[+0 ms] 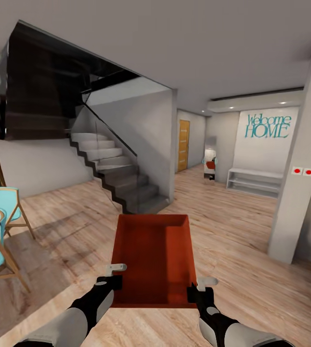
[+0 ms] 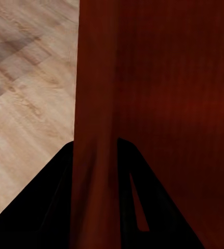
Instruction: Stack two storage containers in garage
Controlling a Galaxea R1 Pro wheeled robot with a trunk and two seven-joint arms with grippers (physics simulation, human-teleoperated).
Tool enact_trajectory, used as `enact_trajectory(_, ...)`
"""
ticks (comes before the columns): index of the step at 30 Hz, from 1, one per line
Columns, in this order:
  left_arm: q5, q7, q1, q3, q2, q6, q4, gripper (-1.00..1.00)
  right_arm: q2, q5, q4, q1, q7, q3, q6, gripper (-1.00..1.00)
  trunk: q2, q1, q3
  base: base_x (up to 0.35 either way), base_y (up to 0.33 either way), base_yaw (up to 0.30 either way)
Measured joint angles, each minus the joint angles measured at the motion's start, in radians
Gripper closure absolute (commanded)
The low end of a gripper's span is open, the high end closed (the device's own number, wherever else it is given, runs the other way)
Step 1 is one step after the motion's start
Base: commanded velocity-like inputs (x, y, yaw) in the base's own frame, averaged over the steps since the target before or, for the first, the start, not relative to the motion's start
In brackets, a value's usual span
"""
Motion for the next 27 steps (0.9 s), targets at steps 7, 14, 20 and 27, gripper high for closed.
enact_trajectory(7,0.000,0.000,0.000,0.000,0.000,0.000,0.000,1.00,0.000,-0.001,0.000,0.000,0.000,0.001,0.000,1.00,0.000,0.000,0.000,0.000,0.000,-0.280)
enact_trajectory(14,0.000,0.000,0.000,0.000,0.000,0.000,0.000,1.00,0.000,0.000,0.000,0.000,0.000,0.000,0.000,1.00,0.000,0.000,0.000,0.000,0.000,-0.279)
enact_trajectory(20,0.001,0.000,0.000,-0.001,0.000,0.000,-0.001,1.00,0.000,0.001,-0.001,0.000,0.000,-0.001,0.000,1.00,0.000,0.000,0.000,0.000,0.000,-0.279)
enact_trajectory(27,0.001,0.000,0.000,-0.001,0.000,0.000,-0.001,1.00,0.000,0.001,0.000,0.000,0.000,-0.001,0.000,1.00,0.000,0.000,0.000,0.000,0.000,-0.279)
